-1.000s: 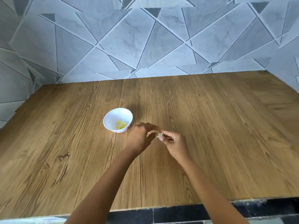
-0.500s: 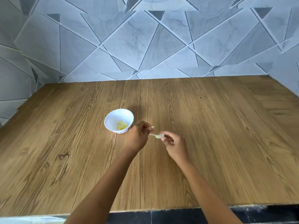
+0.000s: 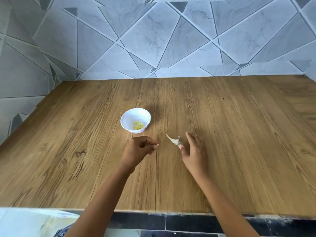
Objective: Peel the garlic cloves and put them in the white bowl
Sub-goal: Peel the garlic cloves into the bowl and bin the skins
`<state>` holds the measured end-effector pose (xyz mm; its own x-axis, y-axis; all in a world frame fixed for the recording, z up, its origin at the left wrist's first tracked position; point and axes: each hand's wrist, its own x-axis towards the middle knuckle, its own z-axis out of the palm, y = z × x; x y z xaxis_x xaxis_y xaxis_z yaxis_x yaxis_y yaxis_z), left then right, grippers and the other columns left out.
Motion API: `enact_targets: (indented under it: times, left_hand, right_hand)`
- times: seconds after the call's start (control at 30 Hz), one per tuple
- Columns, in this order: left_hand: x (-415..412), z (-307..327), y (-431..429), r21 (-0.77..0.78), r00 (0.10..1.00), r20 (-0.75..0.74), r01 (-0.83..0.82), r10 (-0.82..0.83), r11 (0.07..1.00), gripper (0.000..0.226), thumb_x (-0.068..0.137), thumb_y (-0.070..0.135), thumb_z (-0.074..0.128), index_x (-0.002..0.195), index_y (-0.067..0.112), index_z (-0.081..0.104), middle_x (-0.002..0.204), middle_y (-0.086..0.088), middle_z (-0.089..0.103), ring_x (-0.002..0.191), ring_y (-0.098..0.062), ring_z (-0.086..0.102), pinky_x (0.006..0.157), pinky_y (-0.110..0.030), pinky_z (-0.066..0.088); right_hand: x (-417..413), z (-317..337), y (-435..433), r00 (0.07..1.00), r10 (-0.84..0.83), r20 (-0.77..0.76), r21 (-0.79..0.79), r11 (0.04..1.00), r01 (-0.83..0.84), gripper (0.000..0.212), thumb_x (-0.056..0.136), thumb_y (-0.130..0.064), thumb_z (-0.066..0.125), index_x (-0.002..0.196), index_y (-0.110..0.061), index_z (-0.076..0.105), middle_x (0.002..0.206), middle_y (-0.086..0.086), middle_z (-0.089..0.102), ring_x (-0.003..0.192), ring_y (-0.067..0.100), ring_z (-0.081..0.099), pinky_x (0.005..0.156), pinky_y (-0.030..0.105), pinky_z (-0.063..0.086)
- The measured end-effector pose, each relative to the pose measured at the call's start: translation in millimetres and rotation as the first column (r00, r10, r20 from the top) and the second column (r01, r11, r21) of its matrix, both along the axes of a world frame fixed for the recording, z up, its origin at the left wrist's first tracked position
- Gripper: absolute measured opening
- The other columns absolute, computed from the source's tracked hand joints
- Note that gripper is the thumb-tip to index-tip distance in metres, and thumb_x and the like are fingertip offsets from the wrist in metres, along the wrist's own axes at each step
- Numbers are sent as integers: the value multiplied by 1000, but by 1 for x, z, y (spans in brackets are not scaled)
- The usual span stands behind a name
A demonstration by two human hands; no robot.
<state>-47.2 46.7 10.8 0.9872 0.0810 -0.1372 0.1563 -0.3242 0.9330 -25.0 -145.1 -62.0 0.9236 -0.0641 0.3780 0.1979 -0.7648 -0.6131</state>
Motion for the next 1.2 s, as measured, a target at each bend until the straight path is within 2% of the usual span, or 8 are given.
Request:
enact_targets:
  times: [0.37,0.53,0.67,0.8,0.87,0.97,1.1,1.2]
  left_hand:
    - [-30,-12,9,283,985,-128,144,-112,948,5,81,5,69,76,5,71,69,-7,71,65,-16,66,69,-30,56]
    - [-37,-19,-5,542,994,-5,94,-108,835,7,81,8,68,76,11,69,81,2,71,69,-4,56,60,-6,39]
    - [-39,-16,-11,669,993,4,87,-120,739,5,86,13,65,85,14,69,86,1,70,79,-16,64,70,-29,53]
    - [-42,-13,-19,780,985,-5,110,-170,616,9,90,15,59,92,16,68,88,-2,69,80,-21,65,68,-32,53]
    - [-42,-16,-12,697,988,11,104,-155,710,7,87,13,64,88,15,71,84,0,70,77,-15,64,69,-28,52]
    - [-43,-15,4,255,995,-60,87,-74,963,6,84,3,67,86,6,72,75,-6,70,67,-9,63,68,-21,52]
    - [-52,-9,6,-116,987,-139,60,-76,991,10,87,2,63,94,1,70,79,-10,70,71,-11,67,67,-19,54]
    - [-52,-7,3,-190,989,-140,26,-54,982,9,88,5,63,92,2,70,77,-7,71,70,-11,67,65,-20,55]
  right_hand:
    - [-63,-2,27,962,272,-36,-253,928,-272,52,94,-36,37,130,-4,54,139,12,50,131,26,44,107,46,38]
    - [-63,-4,30,958,261,-117,-280,917,-284,52,93,-36,34,127,-3,57,136,13,53,127,28,50,106,45,37]
    - [-63,-1,30,963,247,-112,-303,914,-270,52,93,-36,34,125,-4,58,135,13,54,126,27,50,107,41,31]
    - [-65,2,30,959,253,-124,-305,910,-280,51,93,-35,34,124,-3,59,133,14,55,126,28,51,106,39,28]
    - [-65,2,28,950,288,-120,-260,914,-310,50,92,-35,36,123,-4,60,132,13,56,124,28,52,105,39,31]
    - [-64,8,25,920,384,-83,-30,922,-387,38,91,-32,50,117,-8,64,121,5,64,111,21,60,95,35,47]
    - [-64,25,27,886,448,-118,330,859,-390,19,87,-15,67,104,-10,70,90,-16,64,79,-12,57,70,6,42]
    - [-63,33,32,844,492,-214,547,776,-314,9,86,-12,67,91,-18,70,84,-16,66,77,-10,60,70,7,44]
